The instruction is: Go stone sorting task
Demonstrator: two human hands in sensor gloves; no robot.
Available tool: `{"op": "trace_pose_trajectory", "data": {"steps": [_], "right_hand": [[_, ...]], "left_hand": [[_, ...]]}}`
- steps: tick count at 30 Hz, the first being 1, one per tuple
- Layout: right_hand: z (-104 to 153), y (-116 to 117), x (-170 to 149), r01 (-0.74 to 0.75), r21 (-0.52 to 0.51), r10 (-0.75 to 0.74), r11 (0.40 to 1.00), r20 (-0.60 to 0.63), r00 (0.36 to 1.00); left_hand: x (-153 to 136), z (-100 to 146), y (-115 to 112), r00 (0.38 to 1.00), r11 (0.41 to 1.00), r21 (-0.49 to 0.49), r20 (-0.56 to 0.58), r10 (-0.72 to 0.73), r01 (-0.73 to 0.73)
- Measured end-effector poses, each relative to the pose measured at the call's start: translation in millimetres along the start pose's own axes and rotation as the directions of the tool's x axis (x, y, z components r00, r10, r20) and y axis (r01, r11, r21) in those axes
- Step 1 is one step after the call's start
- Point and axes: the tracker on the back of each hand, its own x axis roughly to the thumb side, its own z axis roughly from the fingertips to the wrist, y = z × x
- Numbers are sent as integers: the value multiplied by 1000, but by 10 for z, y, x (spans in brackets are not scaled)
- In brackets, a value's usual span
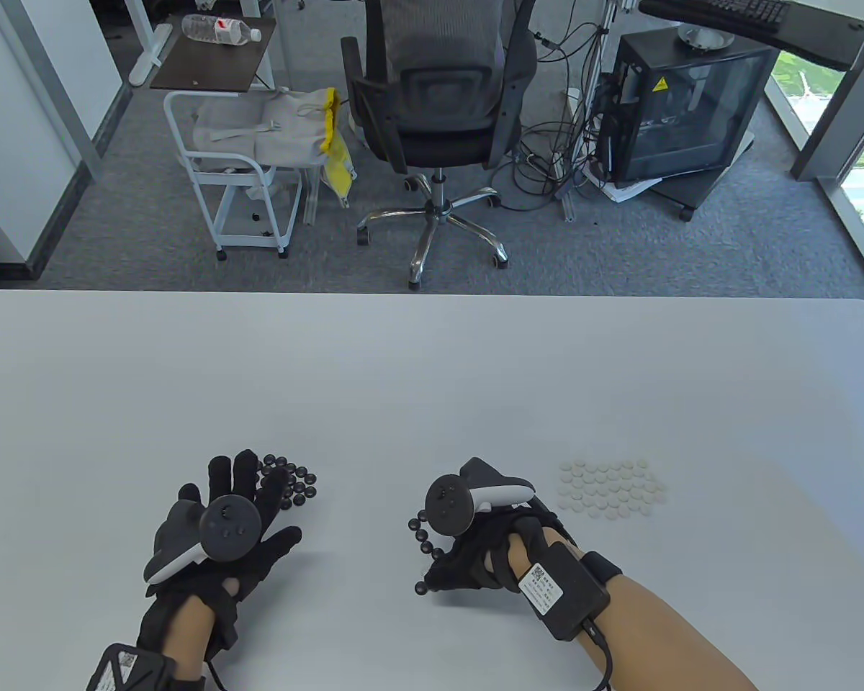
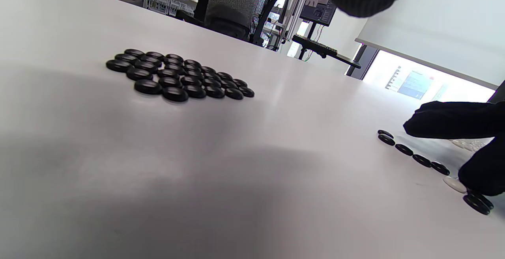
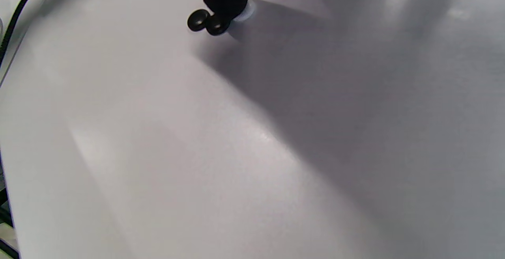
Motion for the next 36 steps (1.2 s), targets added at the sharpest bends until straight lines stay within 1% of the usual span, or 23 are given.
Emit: {"op": "trace_pose_trajectory", "data": {"steps": [2,4,7,11,19,24,29,32,36], "right_hand": [[55,-33,-70,-7,-14,6,1000,-54,999],[116,-77,-207,-4,-23,2,1000,-108,994],[232,-124,-469,68,-52,-77,996,-197,977],[422,-154,-808,93,-100,-120,991,-316,941],[727,-70,-1209,129,-140,-178,982,-436,882],[816,-35,-1354,165,-180,-230,970,-445,865],[826,-41,-1375,177,-199,-250,964,-441,862],[821,-92,-1262,179,-231,-258,956,-379,889],[747,-178,-980,150,-224,-213,963,-294,932]], "left_hand": [[-9,9,9,1000,1000,6,1,9,-9],[-16,17,17,1000,1000,11,0,14,-14],[-22,23,24,1000,1000,15,0,17,-17],[-20,22,21,1000,1000,16,4,12,-12],[-22,23,23,1000,1000,14,0,14,-14],[-15,20,18,1000,1000,11,-1,8,-8],[-2,21,17,1000,1000,7,2,3,-3],[22,36,35,1000,1000,18,11,-3,2],[24,32,31,1000,1000,20,12,-6,6]]}}
